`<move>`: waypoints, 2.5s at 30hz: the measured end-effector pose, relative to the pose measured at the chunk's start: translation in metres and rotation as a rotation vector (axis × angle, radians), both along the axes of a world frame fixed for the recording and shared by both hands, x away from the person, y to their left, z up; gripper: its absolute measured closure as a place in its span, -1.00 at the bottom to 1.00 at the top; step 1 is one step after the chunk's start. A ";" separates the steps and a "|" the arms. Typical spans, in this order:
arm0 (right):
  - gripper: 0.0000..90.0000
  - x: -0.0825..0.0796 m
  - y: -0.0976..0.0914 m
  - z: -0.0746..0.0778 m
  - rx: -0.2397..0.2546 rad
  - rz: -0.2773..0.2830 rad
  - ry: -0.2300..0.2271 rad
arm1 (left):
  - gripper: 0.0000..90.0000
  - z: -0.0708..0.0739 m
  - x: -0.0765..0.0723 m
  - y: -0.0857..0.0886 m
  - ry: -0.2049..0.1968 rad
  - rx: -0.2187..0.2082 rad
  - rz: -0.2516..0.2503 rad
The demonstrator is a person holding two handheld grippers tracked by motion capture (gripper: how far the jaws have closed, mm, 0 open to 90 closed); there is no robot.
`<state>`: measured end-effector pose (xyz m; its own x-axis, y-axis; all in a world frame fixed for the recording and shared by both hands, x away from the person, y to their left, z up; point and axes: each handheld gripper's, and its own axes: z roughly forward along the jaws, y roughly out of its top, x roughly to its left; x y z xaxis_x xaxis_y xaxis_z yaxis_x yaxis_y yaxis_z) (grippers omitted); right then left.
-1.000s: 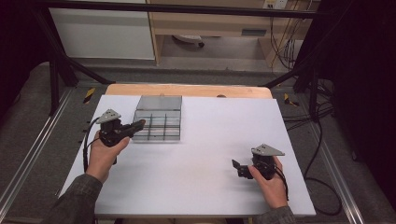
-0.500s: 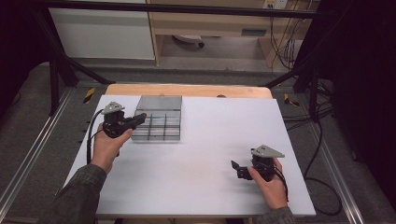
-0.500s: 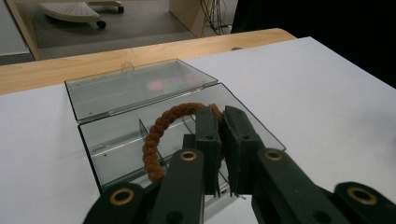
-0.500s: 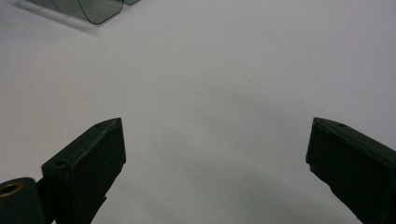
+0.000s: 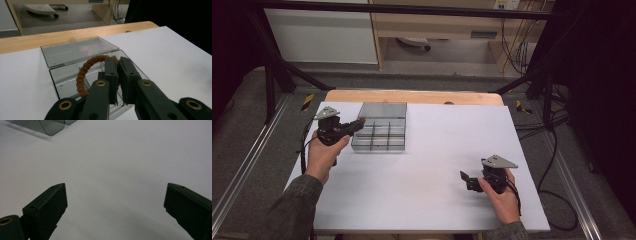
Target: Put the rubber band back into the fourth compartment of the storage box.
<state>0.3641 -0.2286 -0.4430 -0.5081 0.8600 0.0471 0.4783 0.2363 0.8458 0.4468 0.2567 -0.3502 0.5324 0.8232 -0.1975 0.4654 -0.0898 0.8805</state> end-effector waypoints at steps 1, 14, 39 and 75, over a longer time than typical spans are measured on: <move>-0.88 0.000 0.000 0.000 -0.003 0.004 -0.001 | 0.88 -0.001 0.001 0.004 0.009 -0.009 0.010; -0.88 0.000 0.003 0.000 -0.023 0.022 0.007 | 0.88 -0.007 0.002 0.009 0.022 -0.121 0.032; -0.90 0.000 0.004 -0.002 -0.036 0.033 0.013 | 0.88 -0.032 0.016 0.006 0.060 -0.067 0.030; -0.89 0.001 0.004 -0.003 -0.055 0.024 0.019 | 0.88 -0.058 0.013 0.027 0.152 -0.165 0.080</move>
